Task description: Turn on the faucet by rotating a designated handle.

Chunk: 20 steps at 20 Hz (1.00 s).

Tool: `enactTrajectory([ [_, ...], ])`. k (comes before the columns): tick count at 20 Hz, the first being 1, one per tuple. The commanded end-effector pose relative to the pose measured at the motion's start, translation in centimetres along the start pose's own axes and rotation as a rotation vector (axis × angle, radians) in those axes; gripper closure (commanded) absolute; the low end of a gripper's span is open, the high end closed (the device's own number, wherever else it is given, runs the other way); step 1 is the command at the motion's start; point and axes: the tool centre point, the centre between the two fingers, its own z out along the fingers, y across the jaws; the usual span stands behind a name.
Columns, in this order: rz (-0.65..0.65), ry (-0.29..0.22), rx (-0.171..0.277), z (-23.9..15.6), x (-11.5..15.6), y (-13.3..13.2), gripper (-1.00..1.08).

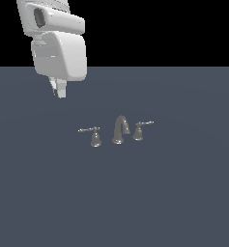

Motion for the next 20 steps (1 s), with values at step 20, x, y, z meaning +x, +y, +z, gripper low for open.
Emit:
enactTrajectory([
  [20,0.385,0.019,-0.005,11.3,7.0,-6.4,1.08],
])
